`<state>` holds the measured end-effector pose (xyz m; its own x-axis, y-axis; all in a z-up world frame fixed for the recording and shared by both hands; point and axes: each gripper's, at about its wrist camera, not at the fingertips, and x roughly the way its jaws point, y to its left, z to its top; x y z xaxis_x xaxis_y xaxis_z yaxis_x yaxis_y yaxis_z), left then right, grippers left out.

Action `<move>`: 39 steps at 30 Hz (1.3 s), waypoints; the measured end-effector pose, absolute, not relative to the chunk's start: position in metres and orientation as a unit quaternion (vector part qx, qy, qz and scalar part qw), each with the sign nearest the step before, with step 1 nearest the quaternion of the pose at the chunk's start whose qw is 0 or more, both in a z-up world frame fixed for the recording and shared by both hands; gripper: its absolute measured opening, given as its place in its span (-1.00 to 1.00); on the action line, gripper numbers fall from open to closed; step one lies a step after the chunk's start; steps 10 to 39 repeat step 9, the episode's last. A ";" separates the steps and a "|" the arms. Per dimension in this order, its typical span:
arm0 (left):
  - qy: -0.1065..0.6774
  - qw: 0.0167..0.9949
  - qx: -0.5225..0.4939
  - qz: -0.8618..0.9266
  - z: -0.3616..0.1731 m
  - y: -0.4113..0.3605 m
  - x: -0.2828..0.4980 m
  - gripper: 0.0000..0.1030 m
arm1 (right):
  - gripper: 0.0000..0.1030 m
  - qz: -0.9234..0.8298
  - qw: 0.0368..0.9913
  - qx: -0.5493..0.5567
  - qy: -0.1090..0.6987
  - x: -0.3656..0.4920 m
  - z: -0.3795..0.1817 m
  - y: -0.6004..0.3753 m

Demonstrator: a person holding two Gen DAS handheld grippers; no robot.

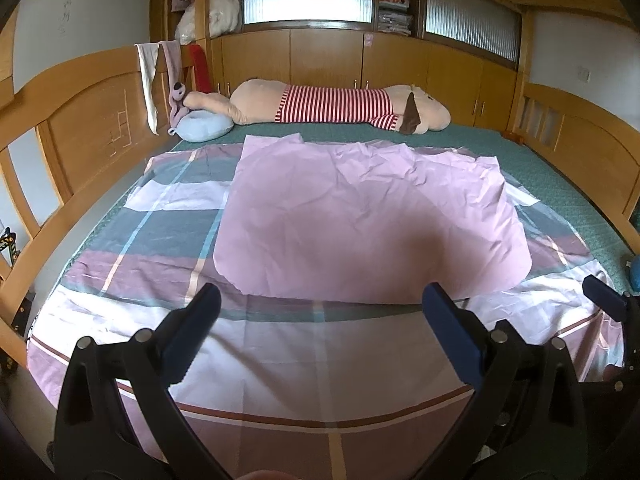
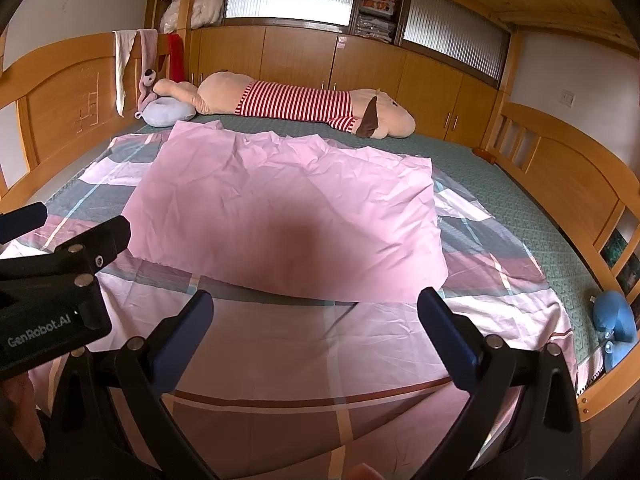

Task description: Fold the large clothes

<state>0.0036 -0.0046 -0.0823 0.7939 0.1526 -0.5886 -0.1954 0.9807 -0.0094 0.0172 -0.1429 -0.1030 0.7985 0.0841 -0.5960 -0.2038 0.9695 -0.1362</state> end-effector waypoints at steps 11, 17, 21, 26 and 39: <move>0.313 0.945 -0.059 0.078 -0.097 0.012 0.024 0.96 | 0.97 0.076 0.939 -0.098 0.319 0.029 -0.111 -0.149; 0.313 0.945 -0.059 0.078 -0.097 0.012 0.024 0.96 | 0.97 0.076 0.939 -0.098 0.319 0.029 -0.111 -0.149; 0.313 0.945 -0.059 0.078 -0.097 0.012 0.024 0.96 | 0.97 0.076 0.939 -0.098 0.319 0.029 -0.111 -0.149; 0.313 0.945 -0.059 0.078 -0.097 0.012 0.024 0.96 | 0.97 0.076 0.939 -0.098 0.319 0.029 -0.111 -0.149; 0.313 0.945 -0.059 0.078 -0.097 0.012 0.024 0.96 | 0.97 0.076 0.939 -0.098 0.319 0.029 -0.111 -0.149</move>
